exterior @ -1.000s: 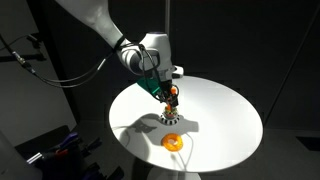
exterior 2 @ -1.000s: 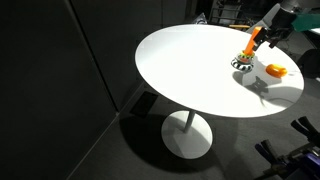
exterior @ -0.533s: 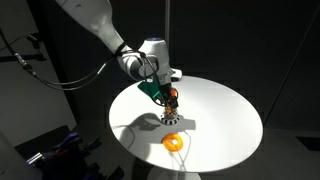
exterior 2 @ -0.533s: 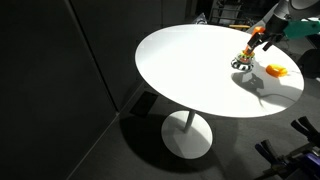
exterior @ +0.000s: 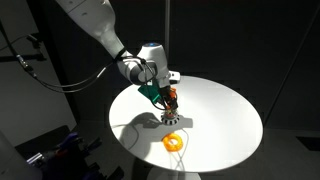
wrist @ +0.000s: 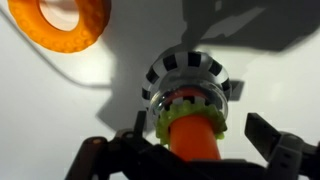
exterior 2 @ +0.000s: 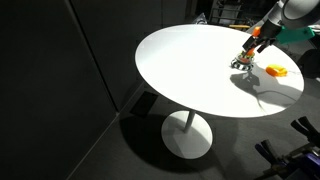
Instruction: Move the light green object to the table
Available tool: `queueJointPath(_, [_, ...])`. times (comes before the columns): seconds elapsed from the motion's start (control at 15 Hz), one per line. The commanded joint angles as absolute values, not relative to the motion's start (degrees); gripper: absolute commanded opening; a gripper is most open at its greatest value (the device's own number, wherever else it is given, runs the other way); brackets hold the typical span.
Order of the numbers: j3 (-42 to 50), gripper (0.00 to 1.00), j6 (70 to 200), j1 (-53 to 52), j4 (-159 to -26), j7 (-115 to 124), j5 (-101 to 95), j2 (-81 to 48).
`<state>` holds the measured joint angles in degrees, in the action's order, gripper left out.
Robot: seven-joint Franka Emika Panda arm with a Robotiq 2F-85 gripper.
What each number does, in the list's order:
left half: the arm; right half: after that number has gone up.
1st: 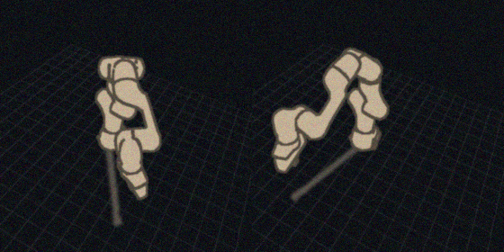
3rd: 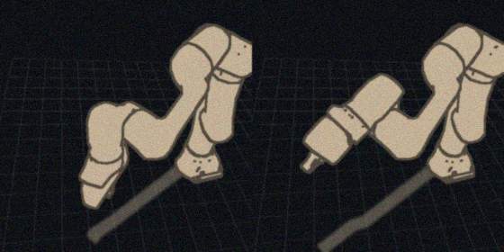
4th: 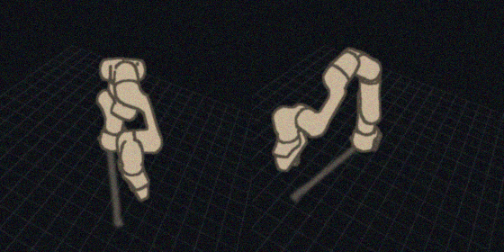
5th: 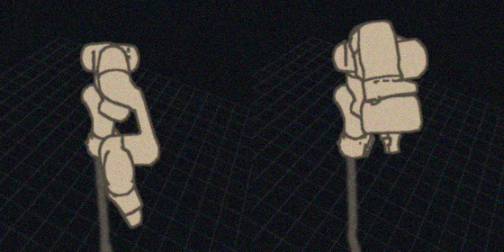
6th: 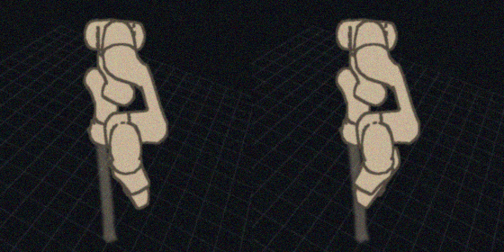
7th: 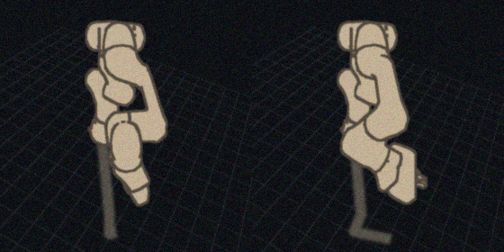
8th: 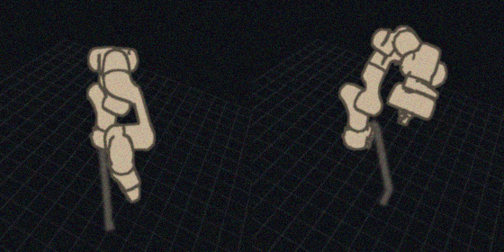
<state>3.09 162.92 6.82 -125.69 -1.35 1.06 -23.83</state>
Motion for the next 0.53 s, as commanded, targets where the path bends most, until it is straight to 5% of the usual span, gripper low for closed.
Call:
queueJointPath(0.0, [1.7, 1.00, 164.8, 8.0, -125.0, -3.0, 2.5, -24.8])
queueJointPath(0.07, [1.6, 1.00, 165.1, 8.0, -124.9, -3.0, 2.5, -25.0])
queueJointPath(0.13, [1.6, 0.78, 165.8, 8.0, -124.8, -2.9, 2.4, -25.1])
queueJointPath(0.47, [1.4, 0.44, 167.4, 8.2, -124.8, -2.8, 2.4, -25.2])
